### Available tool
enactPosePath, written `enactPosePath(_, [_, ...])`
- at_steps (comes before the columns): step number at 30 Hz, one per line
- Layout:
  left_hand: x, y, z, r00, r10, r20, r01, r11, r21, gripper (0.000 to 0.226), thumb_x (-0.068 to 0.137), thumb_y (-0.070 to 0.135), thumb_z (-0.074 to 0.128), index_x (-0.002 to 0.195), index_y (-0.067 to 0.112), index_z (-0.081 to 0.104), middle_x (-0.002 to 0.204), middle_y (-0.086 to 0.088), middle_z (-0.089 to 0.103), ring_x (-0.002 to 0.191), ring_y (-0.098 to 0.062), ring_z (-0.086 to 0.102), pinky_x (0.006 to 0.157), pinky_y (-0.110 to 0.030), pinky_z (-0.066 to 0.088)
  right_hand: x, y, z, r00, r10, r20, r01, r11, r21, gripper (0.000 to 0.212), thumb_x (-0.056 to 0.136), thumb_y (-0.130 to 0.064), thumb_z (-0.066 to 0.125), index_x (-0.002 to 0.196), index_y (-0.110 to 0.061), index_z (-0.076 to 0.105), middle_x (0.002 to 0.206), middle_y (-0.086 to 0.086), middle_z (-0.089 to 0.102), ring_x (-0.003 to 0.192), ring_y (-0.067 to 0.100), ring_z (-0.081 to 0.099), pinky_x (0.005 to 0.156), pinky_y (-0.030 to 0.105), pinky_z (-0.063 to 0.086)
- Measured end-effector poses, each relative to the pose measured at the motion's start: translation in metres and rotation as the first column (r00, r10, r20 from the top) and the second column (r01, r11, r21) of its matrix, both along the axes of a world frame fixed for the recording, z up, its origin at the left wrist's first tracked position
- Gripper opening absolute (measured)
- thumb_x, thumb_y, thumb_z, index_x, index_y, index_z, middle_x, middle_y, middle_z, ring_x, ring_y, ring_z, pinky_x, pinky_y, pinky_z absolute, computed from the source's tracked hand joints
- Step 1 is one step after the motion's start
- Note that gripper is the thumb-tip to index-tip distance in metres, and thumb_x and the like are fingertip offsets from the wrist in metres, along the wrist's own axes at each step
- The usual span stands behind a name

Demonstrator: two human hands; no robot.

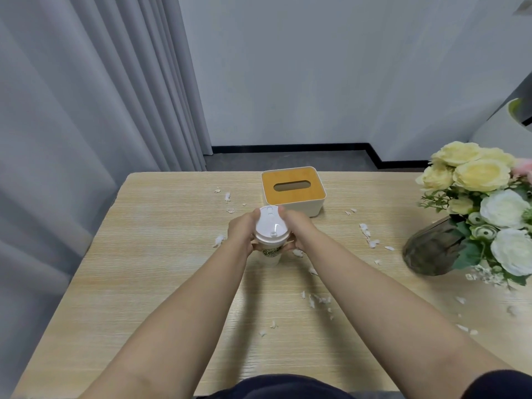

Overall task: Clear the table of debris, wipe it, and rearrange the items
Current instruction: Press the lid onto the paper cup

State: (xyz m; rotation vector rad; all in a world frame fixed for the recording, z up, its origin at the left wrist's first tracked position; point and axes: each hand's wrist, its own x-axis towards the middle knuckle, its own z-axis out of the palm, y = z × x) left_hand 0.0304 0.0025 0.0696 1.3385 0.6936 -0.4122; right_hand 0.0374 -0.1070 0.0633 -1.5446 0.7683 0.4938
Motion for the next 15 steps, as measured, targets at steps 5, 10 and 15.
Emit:
enactPosePath(5, [0.002, 0.0, -0.002, 0.999, -0.037, 0.019, 0.036, 0.998, 0.044, 0.021, 0.093, 0.028, 0.055, 0.104, 0.01, 0.057, 0.087, -0.004, 0.058, 0.087, -0.029, 0.057, 0.055, -0.032, 0.047, 0.001, 0.001, -0.003, 0.999, 0.014, 0.036, -0.012, 0.999, -0.034, 0.043, 0.093, -0.044, 0.043, 0.123, -0.014, 0.051, 0.121, 0.012, 0.057, 0.104, 0.035, 0.057, 0.063, 0.042, 0.054])
enactPosePath(10, [-0.006, 0.005, -0.009, 0.957, -0.239, 0.162, 0.178, 0.929, 0.323, 0.031, 0.095, 0.038, 0.046, 0.118, 0.021, 0.056, 0.114, -0.003, 0.059, 0.087, -0.02, 0.055, 0.065, -0.031, 0.048, -0.013, -0.002, -0.012, 0.938, 0.201, 0.282, -0.125, 0.956, -0.267, 0.045, 0.097, -0.044, 0.036, 0.133, -0.019, 0.046, 0.134, 0.004, 0.051, 0.121, 0.027, 0.048, 0.087, 0.032, 0.04])
enactPosePath(15, [-0.013, 0.022, -0.014, 0.707, -0.551, 0.444, 0.202, 0.758, 0.62, 0.04, 0.098, 0.027, 0.046, 0.137, 0.017, 0.046, 0.138, -0.003, 0.048, 0.127, -0.018, 0.045, 0.107, -0.033, 0.034, -0.034, -0.02, -0.008, 0.652, 0.571, 0.499, -0.232, 0.777, -0.586, 0.049, 0.098, -0.041, 0.038, 0.143, -0.022, 0.034, 0.15, -0.005, 0.032, 0.138, 0.012, 0.028, 0.108, 0.028, 0.027])
